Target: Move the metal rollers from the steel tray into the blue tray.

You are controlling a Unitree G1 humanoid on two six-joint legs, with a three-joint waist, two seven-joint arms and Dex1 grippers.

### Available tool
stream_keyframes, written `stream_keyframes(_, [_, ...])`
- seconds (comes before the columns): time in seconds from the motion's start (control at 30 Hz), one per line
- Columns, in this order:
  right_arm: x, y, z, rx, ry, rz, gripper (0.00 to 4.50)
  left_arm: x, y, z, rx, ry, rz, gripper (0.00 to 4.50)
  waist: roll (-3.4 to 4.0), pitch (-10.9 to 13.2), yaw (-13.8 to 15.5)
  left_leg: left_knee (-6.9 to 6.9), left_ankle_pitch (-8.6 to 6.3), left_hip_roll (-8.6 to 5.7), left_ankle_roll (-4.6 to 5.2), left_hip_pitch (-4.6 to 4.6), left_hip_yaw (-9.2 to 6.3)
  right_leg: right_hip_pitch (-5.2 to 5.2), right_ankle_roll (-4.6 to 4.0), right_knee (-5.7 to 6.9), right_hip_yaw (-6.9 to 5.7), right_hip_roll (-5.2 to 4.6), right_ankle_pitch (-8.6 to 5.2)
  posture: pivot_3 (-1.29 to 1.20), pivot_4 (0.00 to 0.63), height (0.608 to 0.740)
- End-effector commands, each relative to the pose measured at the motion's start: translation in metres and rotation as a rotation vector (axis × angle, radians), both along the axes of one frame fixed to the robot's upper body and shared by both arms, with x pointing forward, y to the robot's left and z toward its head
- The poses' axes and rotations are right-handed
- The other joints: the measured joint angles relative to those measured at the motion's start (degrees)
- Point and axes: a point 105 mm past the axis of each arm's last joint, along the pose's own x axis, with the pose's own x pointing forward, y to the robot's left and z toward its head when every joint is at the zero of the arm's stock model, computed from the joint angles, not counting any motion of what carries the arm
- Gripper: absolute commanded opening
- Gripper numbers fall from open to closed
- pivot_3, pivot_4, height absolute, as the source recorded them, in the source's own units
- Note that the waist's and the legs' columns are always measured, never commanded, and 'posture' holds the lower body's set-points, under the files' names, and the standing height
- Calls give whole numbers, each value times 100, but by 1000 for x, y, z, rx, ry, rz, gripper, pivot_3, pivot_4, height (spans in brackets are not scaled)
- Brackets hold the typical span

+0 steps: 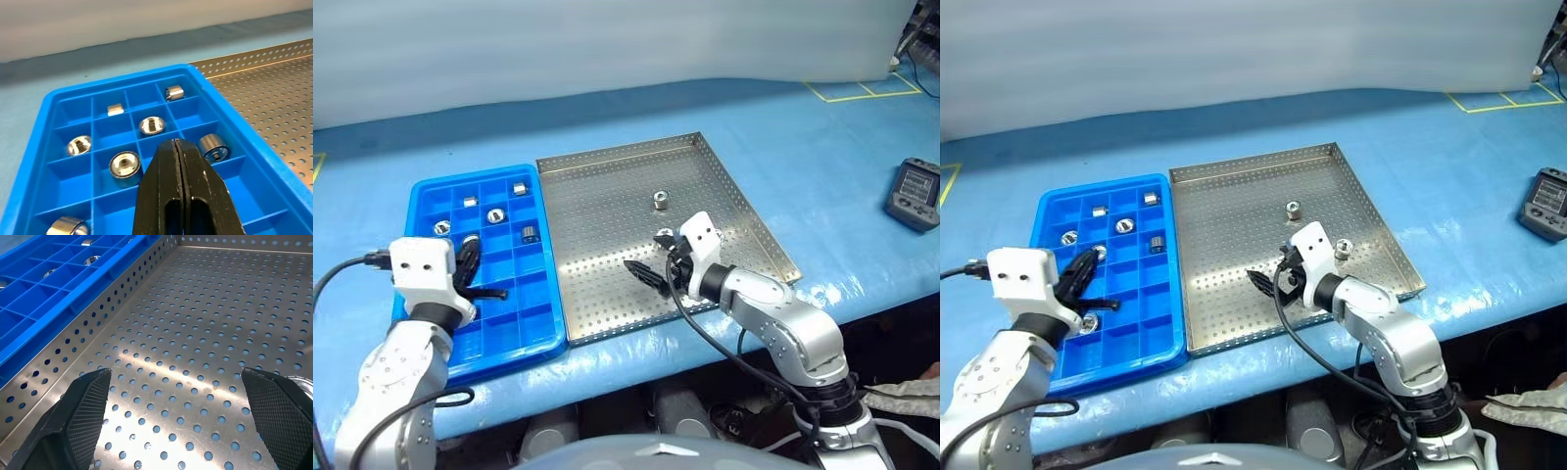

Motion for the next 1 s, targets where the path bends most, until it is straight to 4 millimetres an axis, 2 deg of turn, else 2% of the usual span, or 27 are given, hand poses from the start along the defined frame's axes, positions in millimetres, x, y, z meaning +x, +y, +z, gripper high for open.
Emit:
stream_keyframes(0.03, [1,-9,14,3,-71,-58,4500,12,-24,1,11,-20,-142,29,0,0,-4,0,0,0,0,1,1,1,0,0,0,0,0,-112,150,740])
stream_keyframes(0.23, [7,-34,9,-42,-80,-225,4500,31,-61,-13,18,38,-357,29,0,0,-160,1,0,0,1,-3,7,-3,1,0,6,1,0,-193,150,740])
stream_keyframes(0.37, [11,-46,5,-60,-74,-327,4500,35,-78,-22,43,72,-460,29,1,1,-357,0,-2,0,3,-5,10,-6,1,0,12,2,1,-227,150,740])
stream_keyframes(0.5, [16,-44,1,-72,-73,-369,4500,32,-94,-29,43,106,-557,29,4,3,-580,-1,-3,2,5,-6,19,-11,2,1,21,5,1,-251,150,740])
stream_keyframes(0.67, [30,-36,-2,-68,-70,-392,4500,19,-111,-44,73,170,-689,29,8,5,-779,-1,-3,3,6,-4,23,-10,3,2,26,7,2,-246,150,740])
stream_keyframes(0.77, [37,-30,0,-55,-72,-392,4500,14,-118,-48,61,183,-718,642,9,6,-847,-3,-4,4,6,-4,21,-12,3,2,26,8,1,-233,150,740])
stream_keyframes(1.0, [41,-18,-2,-52,-67,-346,4500,9,-120,-52,75,198,-709,2971,10,7,-843,-15,-4,3,7,-8,18,-19,5,2,27,8,0,-194,150,740])
